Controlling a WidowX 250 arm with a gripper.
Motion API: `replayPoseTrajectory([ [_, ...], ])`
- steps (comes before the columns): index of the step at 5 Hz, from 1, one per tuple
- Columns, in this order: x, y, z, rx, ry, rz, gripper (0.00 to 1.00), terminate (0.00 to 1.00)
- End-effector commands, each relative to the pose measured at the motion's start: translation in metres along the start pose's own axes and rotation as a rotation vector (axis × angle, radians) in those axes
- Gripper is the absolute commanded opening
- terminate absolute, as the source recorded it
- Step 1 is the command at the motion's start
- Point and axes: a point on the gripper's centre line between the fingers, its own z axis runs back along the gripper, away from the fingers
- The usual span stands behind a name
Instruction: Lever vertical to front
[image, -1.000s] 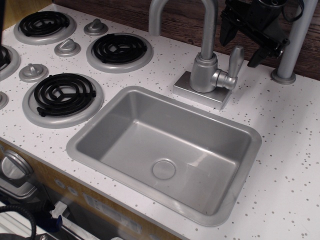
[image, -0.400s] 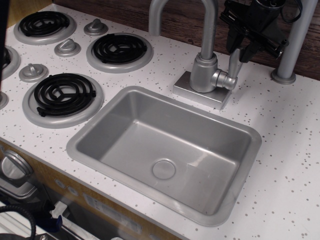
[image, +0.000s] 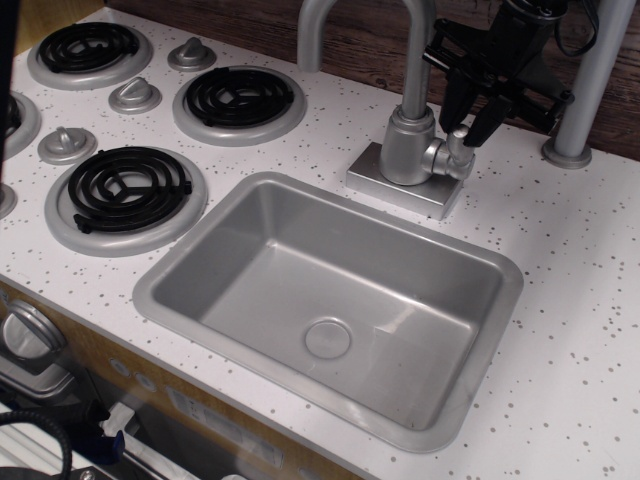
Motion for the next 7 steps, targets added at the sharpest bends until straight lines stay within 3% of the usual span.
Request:
replayPoseTrajectory([
  [1, -0.003, 0.004, 0.005, -0.075, -0.050, 0.061, 0.00, 0.00],
  [3, -0.008, 0.004, -0.018, -0.159, -0.076, 0.087, 0.00, 0.00],
  [4, -0.008, 0.004, -0.015, -0.149, -0.074, 0.080, 1.00, 0.00],
  [6, -0.019, -0.001, 0.018, -0.059, -0.029, 0.118, 1.00, 0.00],
  [7, -0.026, -0.003, 0.029, -0.025, -0.035, 0.145, 1.00, 0.00],
])
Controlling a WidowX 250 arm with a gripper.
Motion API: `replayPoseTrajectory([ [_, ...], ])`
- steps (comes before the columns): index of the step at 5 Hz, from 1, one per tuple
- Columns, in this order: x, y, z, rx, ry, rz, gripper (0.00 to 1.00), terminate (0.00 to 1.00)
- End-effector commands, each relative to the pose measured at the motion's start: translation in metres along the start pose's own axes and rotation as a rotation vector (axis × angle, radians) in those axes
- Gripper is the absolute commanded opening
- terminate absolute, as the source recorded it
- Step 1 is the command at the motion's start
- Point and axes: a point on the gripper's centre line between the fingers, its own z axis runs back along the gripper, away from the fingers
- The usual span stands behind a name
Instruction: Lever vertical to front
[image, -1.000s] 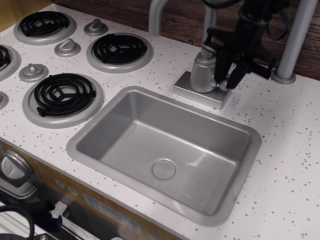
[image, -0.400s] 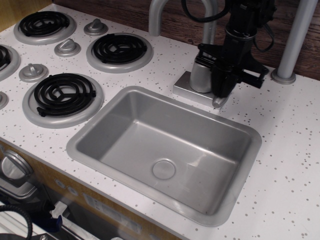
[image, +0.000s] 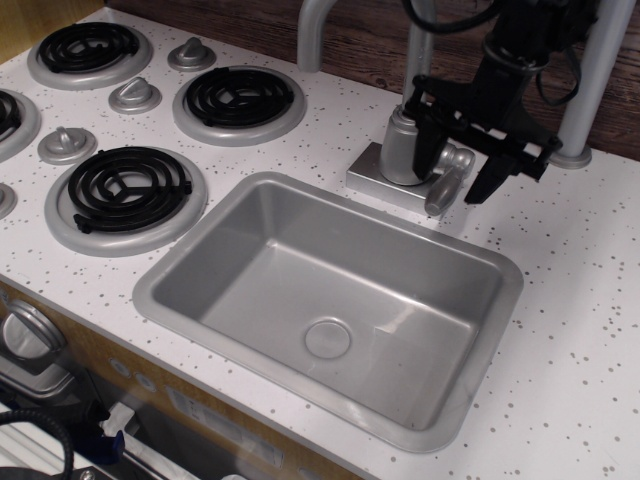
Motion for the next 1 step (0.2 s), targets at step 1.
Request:
replayPoseTrajectory([
  [1, 0.0002, 0.0023, 0.0350, -0.017, -0.104, 0.038, 1.00, 1.00],
])
